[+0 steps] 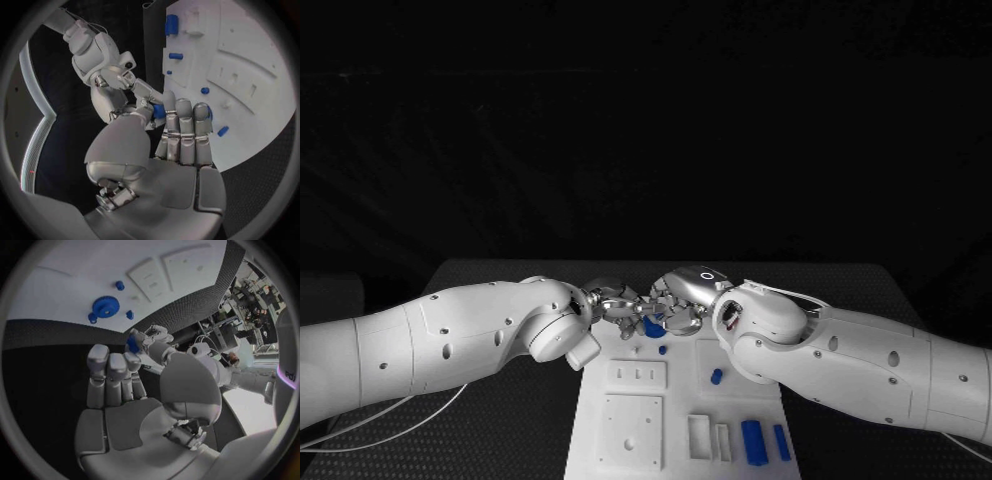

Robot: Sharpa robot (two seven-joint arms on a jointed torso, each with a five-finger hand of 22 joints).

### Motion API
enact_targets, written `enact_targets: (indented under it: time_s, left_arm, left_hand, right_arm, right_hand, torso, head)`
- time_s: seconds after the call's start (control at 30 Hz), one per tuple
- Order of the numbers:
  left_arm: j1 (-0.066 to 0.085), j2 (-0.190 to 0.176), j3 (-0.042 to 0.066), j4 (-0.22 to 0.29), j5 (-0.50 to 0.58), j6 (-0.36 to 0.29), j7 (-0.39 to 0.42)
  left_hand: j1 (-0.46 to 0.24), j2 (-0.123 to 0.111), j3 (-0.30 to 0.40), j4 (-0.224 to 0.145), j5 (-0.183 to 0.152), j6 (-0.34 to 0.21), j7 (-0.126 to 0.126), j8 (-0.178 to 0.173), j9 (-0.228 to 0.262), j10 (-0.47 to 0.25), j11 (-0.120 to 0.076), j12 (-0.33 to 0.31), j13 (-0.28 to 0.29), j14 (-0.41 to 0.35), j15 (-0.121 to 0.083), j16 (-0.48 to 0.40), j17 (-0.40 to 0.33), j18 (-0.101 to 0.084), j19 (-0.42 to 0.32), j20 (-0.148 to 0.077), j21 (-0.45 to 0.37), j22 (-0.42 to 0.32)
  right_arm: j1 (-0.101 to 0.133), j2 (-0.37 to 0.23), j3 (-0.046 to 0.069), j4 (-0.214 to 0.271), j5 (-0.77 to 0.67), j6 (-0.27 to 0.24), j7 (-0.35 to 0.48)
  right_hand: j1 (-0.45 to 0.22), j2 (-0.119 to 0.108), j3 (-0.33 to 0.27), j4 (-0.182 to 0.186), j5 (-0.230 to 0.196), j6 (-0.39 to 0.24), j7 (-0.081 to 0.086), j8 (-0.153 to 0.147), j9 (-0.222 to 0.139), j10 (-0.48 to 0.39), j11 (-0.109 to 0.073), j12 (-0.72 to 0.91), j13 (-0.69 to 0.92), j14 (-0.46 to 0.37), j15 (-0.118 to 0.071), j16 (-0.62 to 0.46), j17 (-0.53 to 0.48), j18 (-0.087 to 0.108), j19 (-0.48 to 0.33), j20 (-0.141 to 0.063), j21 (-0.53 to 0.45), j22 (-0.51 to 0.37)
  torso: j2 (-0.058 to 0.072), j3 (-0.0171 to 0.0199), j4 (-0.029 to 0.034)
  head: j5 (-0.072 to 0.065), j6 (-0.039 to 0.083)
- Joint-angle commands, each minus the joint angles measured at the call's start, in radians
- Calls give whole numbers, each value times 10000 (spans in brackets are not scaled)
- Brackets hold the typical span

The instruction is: Assemble the parts on the task board

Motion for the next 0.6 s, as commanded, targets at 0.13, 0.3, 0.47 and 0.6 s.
enact_targets:
  time_s: [0.13,0.3,0.47,0.6]
  left_arm:
    - [28,79,29,-45,285,100,236]
    - [28,101,28,-61,360,116,203]
    - [27,110,27,-38,424,123,183]
    - [27,93,26,-31,459,140,140]
  left_hand:
    - [372,269,-101,-273,454,74,10,-57,-41,-94,-2,56,28,-124,23,79,-77,-94,-124,-780,52,21]
    - [342,245,-236,-303,533,101,12,-69,-62,-96,0,62,34,-138,26,114,-119,-112,-144,-775,70,5]
    - [384,282,-275,-340,675,139,0,-74,-80,-88,-11,69,38,-144,15,153,-159,-108,-154,-788,83,-17]
    - [569,332,-267,-584,1302,180,-7,-83,-103,-102,-5,64,40,-177,13,197,-219,-118,-194,-787,99,-44]
  right_arm:
    - [-65,37,-37,90,-9,245,120]
    - [-108,68,-50,86,-6,256,118]
    - [-125,74,-53,55,-6,255,103]
    - [-127,48,-53,23,-6,253,95]
  right_hand:
    - [-11,-51,61,9,-40,1182,-33,28,-7,-35,-83,33,17,8,-63,-55,7,457,1,34,35,91]
    - [-14,-48,66,8,-40,1182,-33,27,-8,-35,-82,33,18,8,-63,-56,7,457,1,36,35,90]
    - [-16,-46,72,6,-40,1182,-33,26,-8,-35,-82,33,19,9,-62,-56,7,457,2,37,35,89]
    - [-17,-44,76,4,-40,1183,-33,26,-8,-35,-82,33,19,9,-62,-57,7,457,2,37,35,89]
  torso:
    - [3,7,-13]
    - [1,6,-7]
    - [-1,11,-1]
    - [-3,9,-7]
  head:
    - [19,-14]
    - [6,-18]
    - [23,-32]
    - [23,-27]
